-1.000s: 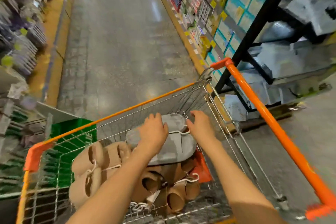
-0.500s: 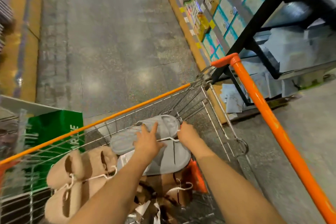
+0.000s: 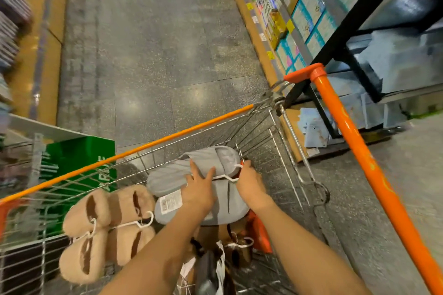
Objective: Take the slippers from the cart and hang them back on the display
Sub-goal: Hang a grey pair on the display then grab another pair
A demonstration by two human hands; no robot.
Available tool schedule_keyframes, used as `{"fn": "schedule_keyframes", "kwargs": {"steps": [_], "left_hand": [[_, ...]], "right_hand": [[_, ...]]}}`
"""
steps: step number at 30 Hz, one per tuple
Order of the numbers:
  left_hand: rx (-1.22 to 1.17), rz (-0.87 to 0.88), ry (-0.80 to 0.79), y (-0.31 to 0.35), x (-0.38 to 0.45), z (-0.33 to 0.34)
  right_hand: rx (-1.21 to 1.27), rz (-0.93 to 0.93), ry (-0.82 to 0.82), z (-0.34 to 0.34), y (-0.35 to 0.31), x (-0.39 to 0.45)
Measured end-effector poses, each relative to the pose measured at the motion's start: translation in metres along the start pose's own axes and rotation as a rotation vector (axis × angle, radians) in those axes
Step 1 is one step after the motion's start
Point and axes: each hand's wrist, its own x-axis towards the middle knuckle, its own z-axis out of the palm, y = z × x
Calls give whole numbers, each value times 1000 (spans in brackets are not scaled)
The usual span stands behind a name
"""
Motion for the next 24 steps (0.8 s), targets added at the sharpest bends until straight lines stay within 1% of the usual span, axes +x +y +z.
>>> {"fn": "schedule_keyframes", "kwargs": {"steps": [3, 5, 8, 10, 11, 13, 15, 17, 18, 22, 24], "left_hand": [[31, 56, 61, 14, -14, -5], [99, 107, 109, 21, -23, -11], [151, 146, 181, 30, -37, -23], [201, 165, 241, 33, -49, -32], [223, 175, 285, 34, -57, -35], [257, 240, 476, 37, -73, -41], [292, 297, 576, 38, -88, -44], [251, 352, 658, 46, -107, -49], [236, 380, 709, 52, -121, -54], [129, 501, 911, 83, -189, -79], [37, 599, 982, 101, -230, -93]], "right_hand": [[-31, -77, -2, -13, -4, -15], [-97, -175, 14, -23, -8, -27], [-216, -341, 84, -43, -14, -52], [-302, -429, 161, -55, -15, -72], [-337, -468, 230, -60, -15, -82], [-399, -540, 470, -72, -12, -99], [-432, -580, 618, -82, -7, -118], [-405, -579, 710, -94, -1, -139], [-395, -585, 781, -102, 1, -153], [-321, -650, 1144, -146, 11, -218], [-315, -629, 1356, -169, 22, -258]]}}
